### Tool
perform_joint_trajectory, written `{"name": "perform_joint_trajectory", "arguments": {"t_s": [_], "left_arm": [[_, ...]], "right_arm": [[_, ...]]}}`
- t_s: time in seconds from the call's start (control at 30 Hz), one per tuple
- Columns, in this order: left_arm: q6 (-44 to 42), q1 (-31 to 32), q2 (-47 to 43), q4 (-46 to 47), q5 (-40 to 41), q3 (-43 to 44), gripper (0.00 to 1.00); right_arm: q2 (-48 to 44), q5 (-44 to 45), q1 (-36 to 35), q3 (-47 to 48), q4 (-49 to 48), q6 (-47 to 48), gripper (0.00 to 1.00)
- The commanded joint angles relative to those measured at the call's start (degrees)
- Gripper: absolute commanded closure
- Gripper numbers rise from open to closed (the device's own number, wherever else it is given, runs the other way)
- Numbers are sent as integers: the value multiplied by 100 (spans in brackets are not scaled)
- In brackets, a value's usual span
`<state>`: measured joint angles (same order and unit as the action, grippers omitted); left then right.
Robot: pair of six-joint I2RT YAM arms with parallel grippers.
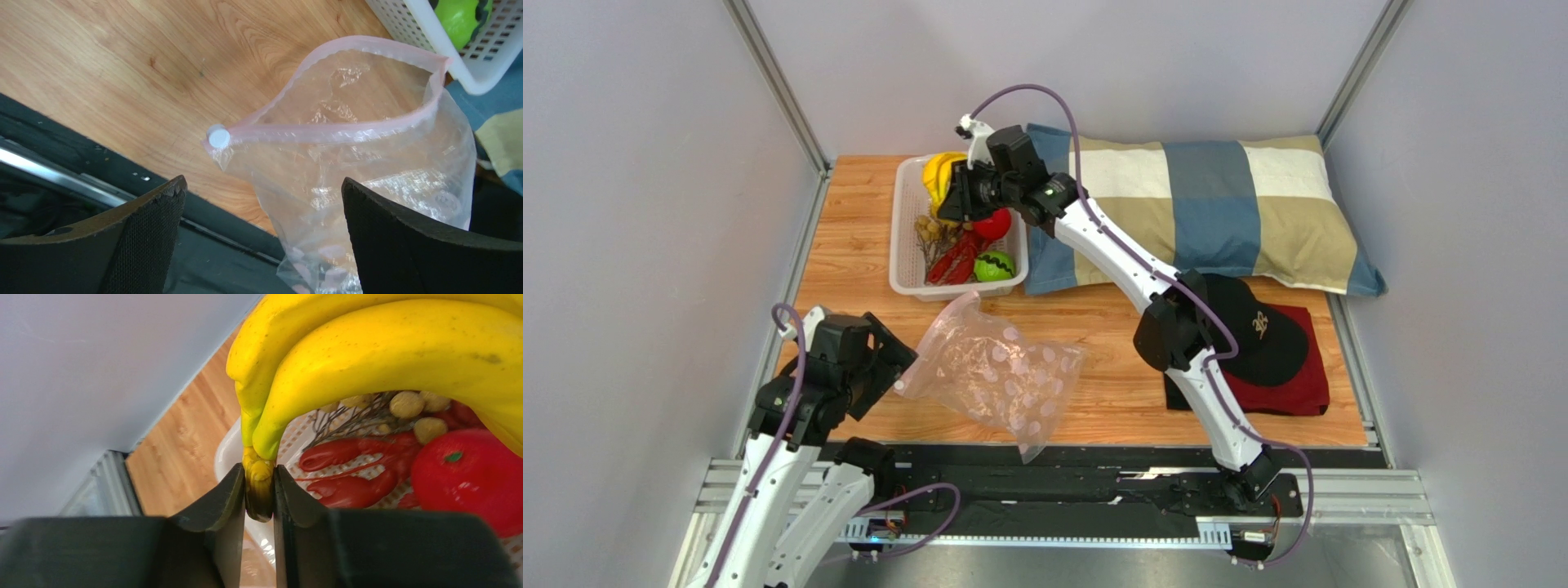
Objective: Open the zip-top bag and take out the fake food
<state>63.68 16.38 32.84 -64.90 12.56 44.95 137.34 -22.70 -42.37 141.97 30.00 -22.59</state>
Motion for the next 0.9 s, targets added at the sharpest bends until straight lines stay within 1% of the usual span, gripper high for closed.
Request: {"name": "perform_joint_trajectory", "arguments": {"t_s": [0.0,0.07,0.1,0.17,0.2,0.23,0.27,0.3,0.33,0.37,0.43,0.47,0.5,0.53,0.57,0.6,0.67,0.7,0.77,0.8,0.83,0.87], "left_arm": [[-820,-38,-111,-803,151,707,1],[-1146,-30,-190,-909,-77,997,1],[-1426,-38,-208,-893,-182,1094,1],[-1700,-30,-243,-587,-630,1314,1],[-1936,-30,-260,-393,-823,1367,1],[-2043,-30,-226,-183,-1225,1463,1],[-2148,-30,-173,324,-1577,1508,1],[-2358,-30,-94,538,-1859,1639,1],[-2404,-30,124,706,-2236,1727,1],[-2422,-38,239,907,-2344,1797,1],[-2544,92,616,1058,-2520,2043,1],[-2562,250,723,1259,-2478,2105,1],[-2580,425,811,1365,-2373,2219,1],[-2571,610,977,1497,-2172,2255,1],[-2562,934,1074,1733,-2118,2273,1],[-2493,1007,1171,1831,-2117,2325,1],[-2466,1191,1444,2120,-2231,2360,1],[-2500,1253,1532,2183,-2240,2430,1],[-2553,1306,1717,2367,-2293,2492,1],[-2597,1315,1760,2421,-2301,2553,1],[-2598,1315,1822,2491,-2319,2580,1],[-2598,1315,1840,2613,-2319,2606,1]], "right_arm": [[311,626,-26,595,-90,651,55],[320,653,-26,524,-170,537,38],[329,644,-34,525,-152,510,22],[233,679,-61,533,-56,292,9],[171,696,-70,533,14,203,0],[92,697,-61,533,285,124,0],[-170,888,-70,481,496,62,0],[-364,1012,-70,376,759,-147,0],[-566,1144,-61,236,1336,-193,0],[-1125,1371,-61,-183,1655,-219,0],[-1829,1488,-52,-852,2305,-290,0],[-2216,1418,-69,-1377,2404,-255,0],[-3116,1443,-87,-2357,2466,-237,0],[-3552,1461,-96,-2950,2484,-298,0],[-3982,1679,-96,-3461,2485,-377,0],[-4909,1838,-96,-4432,2485,-465,0],[-5749,2171,-96,-5220,2511,-667,0],[-6441,2260,-96,-5911,2493,-720,0],[-7104,2707,-114,-6416,2511,-870,0],[-7368,2779,-114,-6610,2493,-896,0],[-7849,2867,-114,-6943,2511,-940,0],[-8037,3076,-114,-7059,2511,-1106,0]]}}
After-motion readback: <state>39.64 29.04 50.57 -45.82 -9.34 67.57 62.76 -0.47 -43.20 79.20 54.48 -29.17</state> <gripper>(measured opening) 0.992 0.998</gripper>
